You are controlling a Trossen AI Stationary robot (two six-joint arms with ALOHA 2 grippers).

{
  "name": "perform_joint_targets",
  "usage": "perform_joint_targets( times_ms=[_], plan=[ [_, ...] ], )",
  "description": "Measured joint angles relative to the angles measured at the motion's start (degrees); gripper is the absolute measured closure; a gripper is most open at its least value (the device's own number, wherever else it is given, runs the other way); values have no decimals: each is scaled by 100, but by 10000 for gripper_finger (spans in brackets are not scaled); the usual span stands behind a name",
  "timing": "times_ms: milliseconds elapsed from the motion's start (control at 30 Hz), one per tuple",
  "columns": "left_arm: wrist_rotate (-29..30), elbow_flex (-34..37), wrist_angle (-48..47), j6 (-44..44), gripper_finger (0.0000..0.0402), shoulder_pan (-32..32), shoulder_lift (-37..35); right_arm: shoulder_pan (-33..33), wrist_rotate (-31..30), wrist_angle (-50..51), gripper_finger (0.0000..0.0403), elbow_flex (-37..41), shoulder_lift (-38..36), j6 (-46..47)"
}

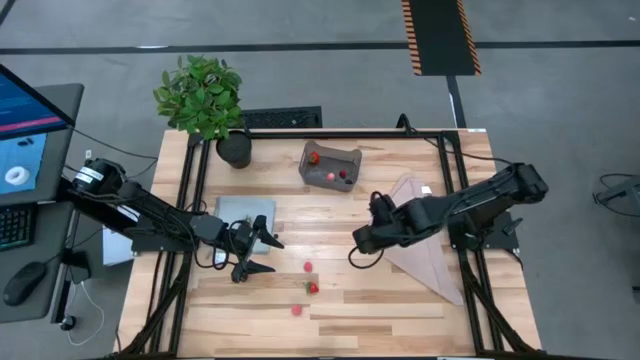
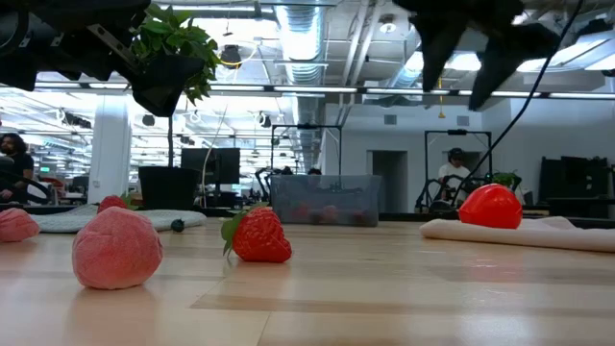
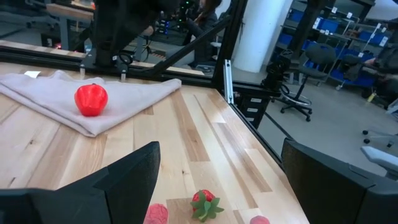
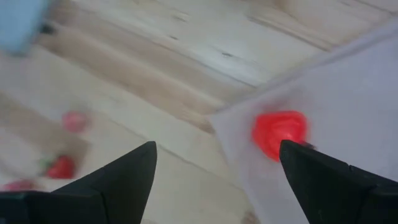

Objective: Pick and placing Produce into tupperware
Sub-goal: Put the apple into the black bin

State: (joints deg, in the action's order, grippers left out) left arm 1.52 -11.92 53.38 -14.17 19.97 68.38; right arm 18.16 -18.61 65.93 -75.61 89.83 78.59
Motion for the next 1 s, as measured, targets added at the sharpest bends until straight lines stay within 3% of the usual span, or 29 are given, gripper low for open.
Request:
perform_joint_targets(
  times_ms=[300, 467, 1000],
  plan=[
    [24, 2, -26, -1, 79, 0, 0, -340, 547, 747, 42, -1, 958, 53],
    [26, 2, -51, 0, 79, 0, 0, -408, 602, 676, 42, -5, 1244, -104],
    [31, 2, -143, -4, 79, 0, 0, -485, 335, 614, 42, -7, 1267, 232]
  ],
)
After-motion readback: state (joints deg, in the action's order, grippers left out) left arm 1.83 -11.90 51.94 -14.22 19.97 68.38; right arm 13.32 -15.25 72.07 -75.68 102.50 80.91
